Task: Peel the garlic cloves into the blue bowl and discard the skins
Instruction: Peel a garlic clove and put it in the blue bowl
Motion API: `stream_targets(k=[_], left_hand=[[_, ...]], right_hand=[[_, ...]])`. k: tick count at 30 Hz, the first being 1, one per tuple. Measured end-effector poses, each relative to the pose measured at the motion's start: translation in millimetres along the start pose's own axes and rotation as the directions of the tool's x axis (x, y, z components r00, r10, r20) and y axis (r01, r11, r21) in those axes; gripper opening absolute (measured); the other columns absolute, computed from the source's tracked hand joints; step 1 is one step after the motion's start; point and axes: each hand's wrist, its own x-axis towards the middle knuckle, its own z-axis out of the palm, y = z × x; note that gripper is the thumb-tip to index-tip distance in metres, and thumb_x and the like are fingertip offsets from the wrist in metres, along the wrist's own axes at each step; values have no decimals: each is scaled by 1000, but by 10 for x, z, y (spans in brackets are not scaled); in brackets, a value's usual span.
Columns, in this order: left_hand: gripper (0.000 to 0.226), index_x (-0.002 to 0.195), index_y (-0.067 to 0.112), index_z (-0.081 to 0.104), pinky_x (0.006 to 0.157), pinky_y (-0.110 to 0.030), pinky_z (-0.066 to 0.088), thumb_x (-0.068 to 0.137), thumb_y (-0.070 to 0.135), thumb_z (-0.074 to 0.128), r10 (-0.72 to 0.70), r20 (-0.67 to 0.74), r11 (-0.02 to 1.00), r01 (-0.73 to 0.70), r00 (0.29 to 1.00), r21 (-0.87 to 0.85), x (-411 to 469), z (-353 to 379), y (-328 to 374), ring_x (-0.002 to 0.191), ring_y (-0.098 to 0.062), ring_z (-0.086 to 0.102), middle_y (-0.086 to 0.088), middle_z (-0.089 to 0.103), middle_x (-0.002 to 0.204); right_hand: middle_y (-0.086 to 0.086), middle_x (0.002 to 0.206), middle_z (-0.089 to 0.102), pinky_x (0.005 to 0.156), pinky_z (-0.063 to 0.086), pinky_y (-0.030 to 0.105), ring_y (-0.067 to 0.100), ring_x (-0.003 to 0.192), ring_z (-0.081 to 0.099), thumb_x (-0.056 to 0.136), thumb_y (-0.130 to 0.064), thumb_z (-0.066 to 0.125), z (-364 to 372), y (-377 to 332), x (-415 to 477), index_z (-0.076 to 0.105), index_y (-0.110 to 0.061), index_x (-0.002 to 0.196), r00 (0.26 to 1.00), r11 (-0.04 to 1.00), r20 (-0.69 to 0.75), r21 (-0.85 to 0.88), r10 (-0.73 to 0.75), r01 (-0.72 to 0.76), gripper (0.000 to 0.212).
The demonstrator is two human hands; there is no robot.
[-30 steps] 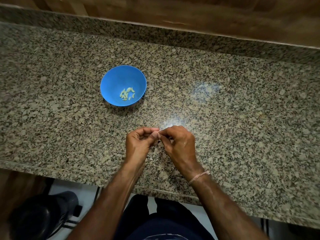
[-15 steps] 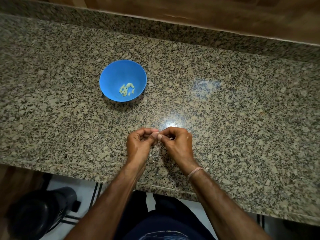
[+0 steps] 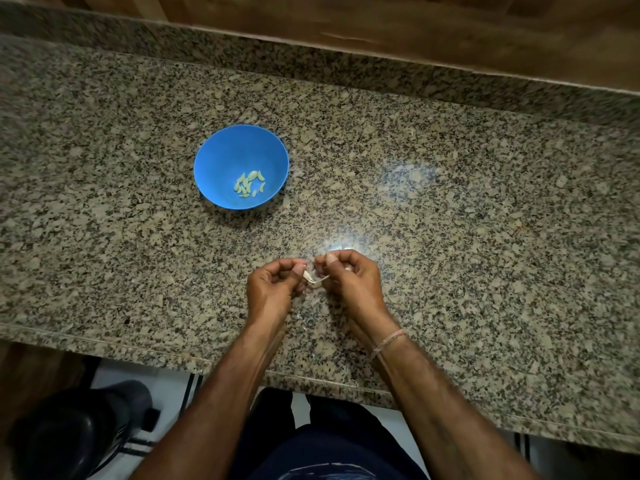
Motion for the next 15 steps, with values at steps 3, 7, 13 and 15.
stream_targets(k=[3,7,13,15], left_hand=[[18,107,10,78,73,-22,62,94,1,71,75,-27,992,-71,997,107,81,-13,118,93,-20,73,-7,77,107],[22,108,14,76,84,-24,62,93,-1,70,161,-47,966,-148,986,213,194,12,234,102,-11,73,3,76,110],[30,115,24,72,83,-23,58,92,4,72,352,-24,849,-308,936,428,142,-30,175,106,-5,65,8,67,120],[32,119,25,66,75,-16,51,92,8,74,416,-52,784,-330,908,526,49,-63,79,105,-8,62,7,57,125]], right_hand=[[11,104,77,78,63,32,25,91,74,101,-11,65,-132,-59,1,67,-7,109,997,998,-41,-4,-66,66,10],[6,105,76,81,63,30,20,92,74,95,-12,73,-281,13,-69,71,-12,101,991,983,-66,-153,-113,102,7],[-2,97,77,78,63,25,9,88,75,88,-10,81,-329,234,-191,76,-14,93,989,907,-2,-399,-150,137,8],[-5,97,77,83,62,23,3,89,73,87,-11,82,-321,279,-213,78,-15,94,982,877,12,-447,-189,174,9]])
